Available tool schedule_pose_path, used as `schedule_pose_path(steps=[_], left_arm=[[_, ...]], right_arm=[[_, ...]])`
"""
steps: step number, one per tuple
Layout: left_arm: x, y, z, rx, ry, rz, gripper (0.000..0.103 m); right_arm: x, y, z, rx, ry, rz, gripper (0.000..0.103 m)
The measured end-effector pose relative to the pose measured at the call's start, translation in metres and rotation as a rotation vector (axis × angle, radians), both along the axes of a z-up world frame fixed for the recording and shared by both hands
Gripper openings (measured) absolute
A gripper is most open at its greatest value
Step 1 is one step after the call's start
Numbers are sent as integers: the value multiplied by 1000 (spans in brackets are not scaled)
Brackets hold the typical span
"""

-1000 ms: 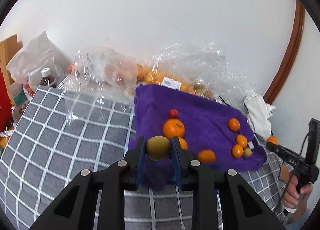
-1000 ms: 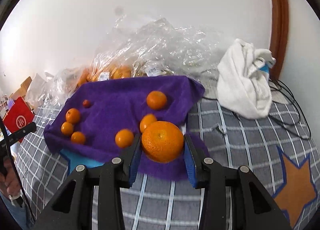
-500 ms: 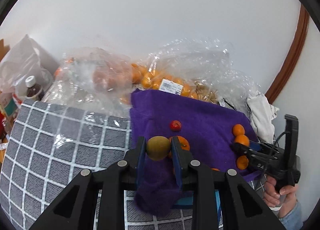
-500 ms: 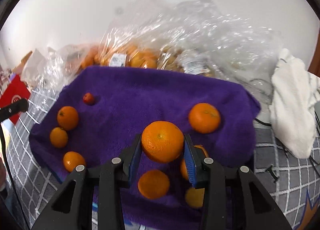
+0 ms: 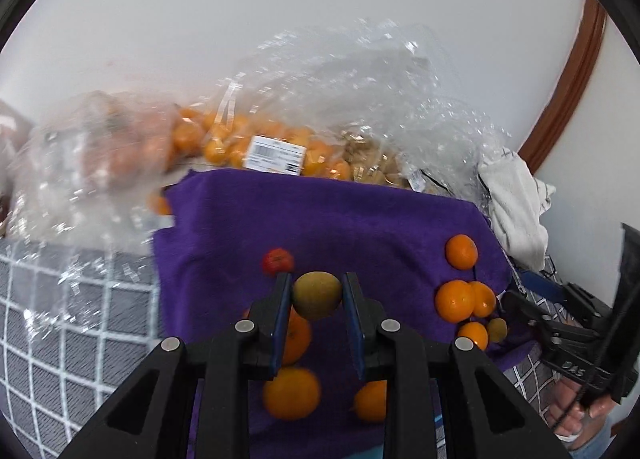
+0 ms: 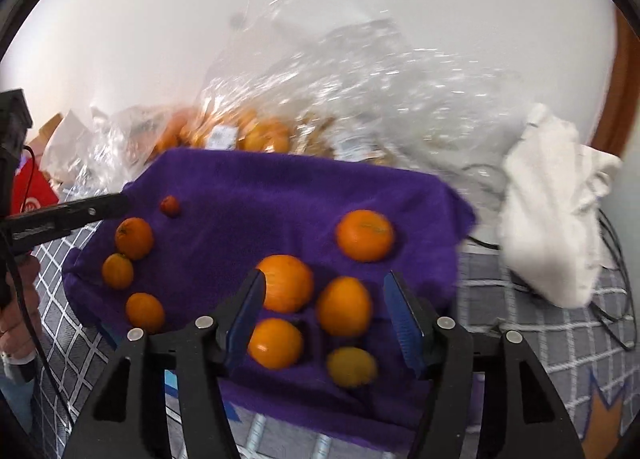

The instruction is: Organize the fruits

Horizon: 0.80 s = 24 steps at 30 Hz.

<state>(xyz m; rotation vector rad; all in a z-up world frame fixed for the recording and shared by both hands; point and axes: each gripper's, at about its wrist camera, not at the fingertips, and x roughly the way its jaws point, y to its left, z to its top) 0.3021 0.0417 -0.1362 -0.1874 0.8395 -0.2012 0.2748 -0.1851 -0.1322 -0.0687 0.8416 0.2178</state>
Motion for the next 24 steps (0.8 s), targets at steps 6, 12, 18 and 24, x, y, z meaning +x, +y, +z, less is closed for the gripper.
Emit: schedule_pose_path(steps=[6,12,18,24], left_arm=[[20,-33,-19,54,94,-25,25],[24,-46,-36,124,141,-16,25],[22,-52,-36,160,158,-12,25],[-2,-40,-17,131,151,15,26]], right_arm=[[-10,-24,4,-13,-8,-58,61],[-21,-29,3,-37,-15,-69,61],[-27,-32,2,-24,-2,-90,61],[-48,-34,16,-2,-4,-116,61]])
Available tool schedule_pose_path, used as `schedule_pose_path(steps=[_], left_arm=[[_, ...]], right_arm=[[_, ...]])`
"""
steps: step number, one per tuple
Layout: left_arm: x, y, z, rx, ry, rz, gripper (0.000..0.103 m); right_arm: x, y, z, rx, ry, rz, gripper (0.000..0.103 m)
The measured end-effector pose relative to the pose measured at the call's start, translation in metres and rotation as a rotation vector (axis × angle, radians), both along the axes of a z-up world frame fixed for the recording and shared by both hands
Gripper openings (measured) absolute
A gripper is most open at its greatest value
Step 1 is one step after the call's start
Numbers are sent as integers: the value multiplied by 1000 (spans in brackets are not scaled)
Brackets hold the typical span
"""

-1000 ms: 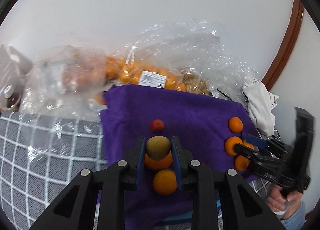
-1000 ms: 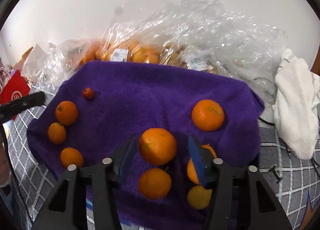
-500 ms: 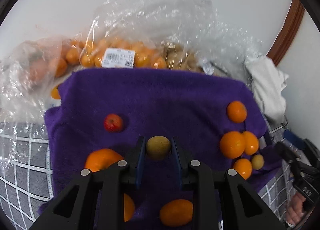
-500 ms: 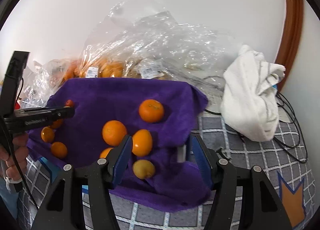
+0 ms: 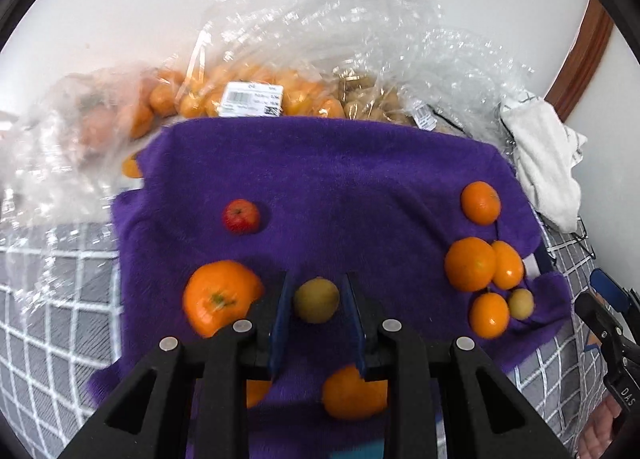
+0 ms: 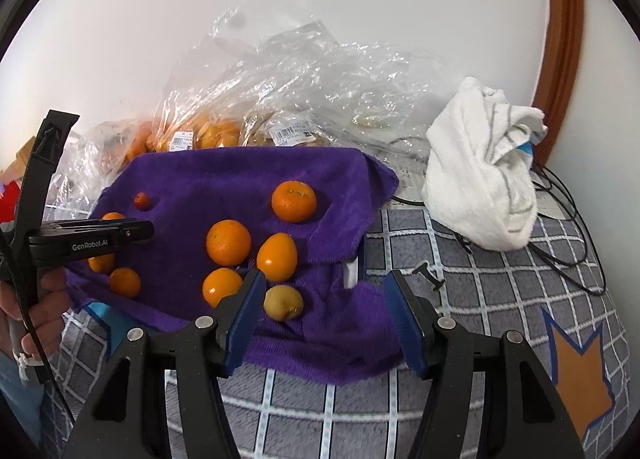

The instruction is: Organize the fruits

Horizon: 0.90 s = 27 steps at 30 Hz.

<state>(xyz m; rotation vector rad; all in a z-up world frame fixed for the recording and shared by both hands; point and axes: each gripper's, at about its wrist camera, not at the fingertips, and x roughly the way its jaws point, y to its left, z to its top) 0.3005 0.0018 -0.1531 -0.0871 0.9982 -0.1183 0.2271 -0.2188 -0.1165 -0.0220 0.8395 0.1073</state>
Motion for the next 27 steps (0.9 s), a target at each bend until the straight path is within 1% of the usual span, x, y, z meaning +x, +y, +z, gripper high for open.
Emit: schedule_pose_path(steps=[3,5,7,10,12,15,17,18,19,20,21,22,24,26,27], left_arm=[[-23,5,18,-8,-37,10,32],[-35,10,29,-18,-56,14,34],[-50,10,39,-28,-72,17,41],[-80,12,54,-33,-99,20,46],[-99,13,61,-29,-104,30,47],[-129,11,72,-52,-119,37,47],[-146,9,77,-35,-136,33,50],[-154,9,80,-22,-152,38,53],[-163,8,84,-5,-171,47,59],[-170,7,88,10,-191,52,61],[-178,6,92,23,-209,56,65],[-186,5,97,31,-225,58,67],[-199,5,103,36,-244,57,69],[-213,5,111,38,-265,55,70],[-219,5,114,42,-272,51,70]], right_arm=[[-15,1,13,10,-1,-9,61],[-27,1,21,16,-3,-15,61],[-39,2,30,14,-9,-25,61],[-59,2,42,24,-20,-35,61],[-74,2,51,35,-26,-42,61],[-94,5,61,42,-33,-48,61],[-108,8,68,29,-41,-61,61],[-115,9,71,21,-48,-70,61],[-122,9,74,17,-55,-75,63],[-127,10,75,14,-57,-80,66],[-136,11,77,8,-57,-88,76],[-141,12,78,3,-57,-91,78],[-156,12,81,4,-73,-97,79],[-166,10,83,25,-74,-109,84],[-173,8,84,43,-70,-113,90]])
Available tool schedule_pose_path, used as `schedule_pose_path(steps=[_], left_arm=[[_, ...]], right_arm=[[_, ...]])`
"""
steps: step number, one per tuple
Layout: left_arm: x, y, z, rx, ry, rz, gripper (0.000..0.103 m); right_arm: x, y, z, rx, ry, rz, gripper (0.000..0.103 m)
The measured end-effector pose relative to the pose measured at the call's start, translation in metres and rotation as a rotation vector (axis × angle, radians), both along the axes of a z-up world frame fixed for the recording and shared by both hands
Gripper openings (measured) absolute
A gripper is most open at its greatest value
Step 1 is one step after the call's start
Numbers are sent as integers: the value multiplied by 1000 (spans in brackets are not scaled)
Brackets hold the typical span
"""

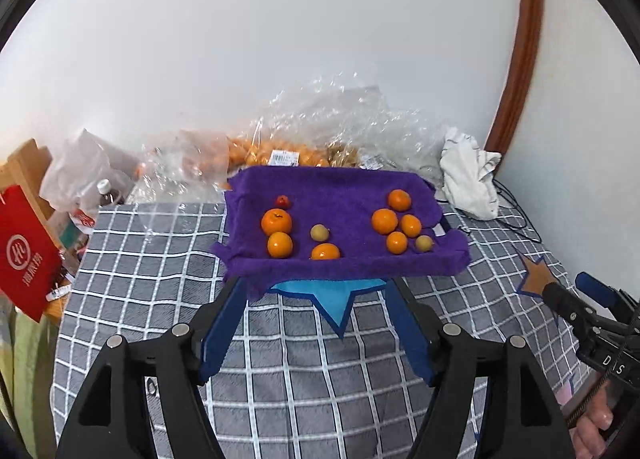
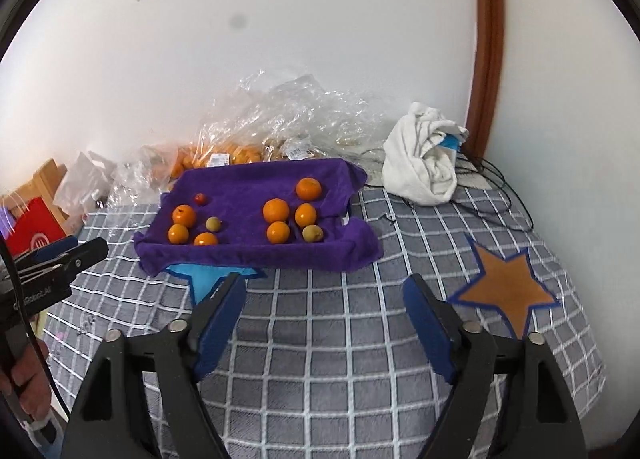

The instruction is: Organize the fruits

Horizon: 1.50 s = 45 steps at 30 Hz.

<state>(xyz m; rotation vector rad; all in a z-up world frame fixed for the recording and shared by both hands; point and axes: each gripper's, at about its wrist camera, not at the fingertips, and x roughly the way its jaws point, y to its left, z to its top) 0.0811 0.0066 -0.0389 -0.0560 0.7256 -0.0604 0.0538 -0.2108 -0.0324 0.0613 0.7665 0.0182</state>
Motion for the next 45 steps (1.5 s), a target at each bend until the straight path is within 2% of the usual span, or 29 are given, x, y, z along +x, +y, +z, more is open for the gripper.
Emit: schedule_pose_path(steps=[1,6,14,23,45], left_arm=[[-8,0,4,2,-13,0,70],[-37,-1,19,4,-72,18,76],[-61,-2,24,-8,-103,35,77],[-68,-7,22,4,-102,30,77],[-74,2,20,-8,-95,28,78]], right_arm=[[-4,-1,1,7,1,1,95],[-27,-2,14,-26,-27,-14,100],[-56,-2,26,-48,-68,-13,101],[-67,-8,25,-50,-67,-26,101],[-65,5,22,-65,-57,-6,101]])
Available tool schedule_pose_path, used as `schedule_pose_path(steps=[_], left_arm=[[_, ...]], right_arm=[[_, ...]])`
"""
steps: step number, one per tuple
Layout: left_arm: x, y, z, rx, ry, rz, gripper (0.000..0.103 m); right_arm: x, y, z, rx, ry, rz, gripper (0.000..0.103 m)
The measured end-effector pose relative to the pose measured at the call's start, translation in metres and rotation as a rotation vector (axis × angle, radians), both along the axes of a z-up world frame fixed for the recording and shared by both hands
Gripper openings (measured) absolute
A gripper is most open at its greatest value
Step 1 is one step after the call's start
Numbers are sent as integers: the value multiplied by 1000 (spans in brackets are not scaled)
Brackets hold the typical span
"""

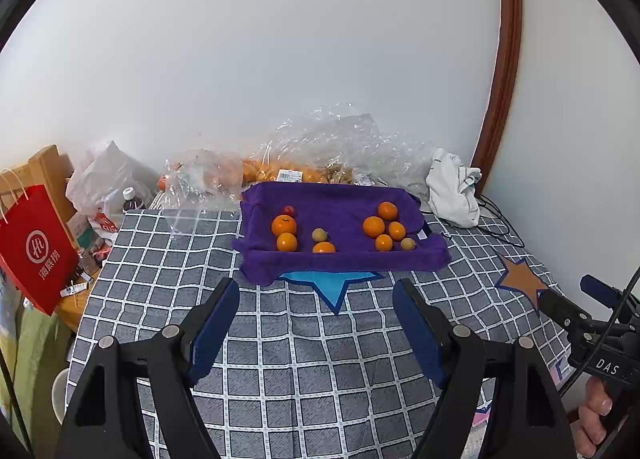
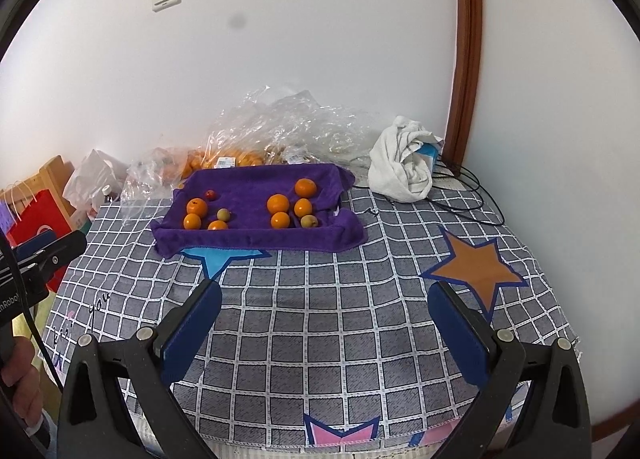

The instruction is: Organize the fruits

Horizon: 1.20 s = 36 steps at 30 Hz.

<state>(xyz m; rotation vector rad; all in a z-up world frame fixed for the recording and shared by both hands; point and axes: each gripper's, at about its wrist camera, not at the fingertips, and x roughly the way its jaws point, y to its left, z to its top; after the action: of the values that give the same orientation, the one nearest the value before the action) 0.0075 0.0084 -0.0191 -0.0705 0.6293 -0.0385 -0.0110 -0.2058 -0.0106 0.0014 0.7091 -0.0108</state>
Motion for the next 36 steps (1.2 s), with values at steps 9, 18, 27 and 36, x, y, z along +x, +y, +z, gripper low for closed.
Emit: schedule_pose_path(steps=[9,18,27,36], left_arm=[[0,1,0,0,1,5,78],[-3,0,0,-1,-2,7,78],[-3,0,1,-1,-3,7,78],[-3,0,3,-1,-4,8,78]], right_arm=[[0,-1,0,-1,-1,1,101],[-1,-2,0,2,-6,-5,101],[-3,-4,1,-1,-8,-11,101],[-5,-3,2,-2,-11,-11,101]])
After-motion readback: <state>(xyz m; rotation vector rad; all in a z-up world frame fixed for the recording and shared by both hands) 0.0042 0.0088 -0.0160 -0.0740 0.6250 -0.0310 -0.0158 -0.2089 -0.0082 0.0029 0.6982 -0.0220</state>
